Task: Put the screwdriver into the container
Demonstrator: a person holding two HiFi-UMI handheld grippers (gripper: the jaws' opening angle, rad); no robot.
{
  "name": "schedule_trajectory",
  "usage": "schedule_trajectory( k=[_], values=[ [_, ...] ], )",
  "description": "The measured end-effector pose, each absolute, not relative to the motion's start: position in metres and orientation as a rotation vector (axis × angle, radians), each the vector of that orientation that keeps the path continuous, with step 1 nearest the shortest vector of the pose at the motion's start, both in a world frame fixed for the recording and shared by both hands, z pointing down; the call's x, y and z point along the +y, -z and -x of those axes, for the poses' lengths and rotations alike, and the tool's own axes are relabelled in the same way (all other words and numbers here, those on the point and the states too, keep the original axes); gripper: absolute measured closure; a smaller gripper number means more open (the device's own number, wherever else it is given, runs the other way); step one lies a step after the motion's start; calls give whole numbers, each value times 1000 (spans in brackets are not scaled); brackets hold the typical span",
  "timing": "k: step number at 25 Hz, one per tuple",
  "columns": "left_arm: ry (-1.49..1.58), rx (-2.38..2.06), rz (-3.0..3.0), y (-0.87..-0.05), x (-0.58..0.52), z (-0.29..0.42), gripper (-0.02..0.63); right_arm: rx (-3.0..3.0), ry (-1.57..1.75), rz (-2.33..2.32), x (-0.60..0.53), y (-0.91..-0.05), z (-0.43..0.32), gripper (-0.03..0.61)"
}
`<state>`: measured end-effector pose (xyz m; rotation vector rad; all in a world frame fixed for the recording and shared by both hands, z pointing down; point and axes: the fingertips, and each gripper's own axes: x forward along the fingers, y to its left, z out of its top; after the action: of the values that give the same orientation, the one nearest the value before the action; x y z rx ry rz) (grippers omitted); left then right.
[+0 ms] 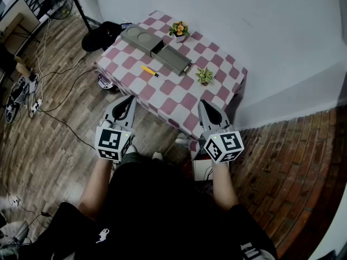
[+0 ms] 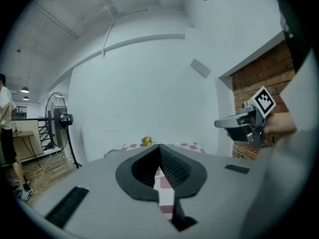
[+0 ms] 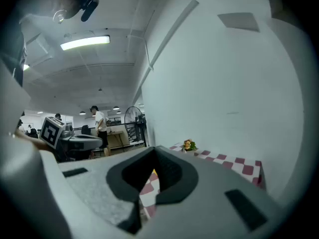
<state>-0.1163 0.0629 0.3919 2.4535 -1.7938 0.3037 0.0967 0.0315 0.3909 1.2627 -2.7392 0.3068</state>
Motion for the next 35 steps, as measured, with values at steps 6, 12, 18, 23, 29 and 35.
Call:
schedule_trajectory(
  k=[6,12,18,23,29,35],
  values=[
    [-360,-1752,-2486,-404,55,99,609,-2761,-332,-1222,24,-392,-101,577],
    [-415,-1686,-2462,-427,47,85,610,-2763,-359,-1143,21,-405,-101,575],
    [-560,-1653,-2484,-443,35,73,611,-2725,-419,-1121,15,-426,-102,576],
    [-685,-1575,-2516,-464,16,69,609,-2685,-430,-1090,5,-444,-90,576],
    [-801,-1453,-2556,-495,-16,68,609,-2622,-426,-1025,-17,-474,-65,577],
    [-1009,-1303,-2593,-544,-64,78,582,-2561,-477,-966,-53,-508,-31,577]
  ],
)
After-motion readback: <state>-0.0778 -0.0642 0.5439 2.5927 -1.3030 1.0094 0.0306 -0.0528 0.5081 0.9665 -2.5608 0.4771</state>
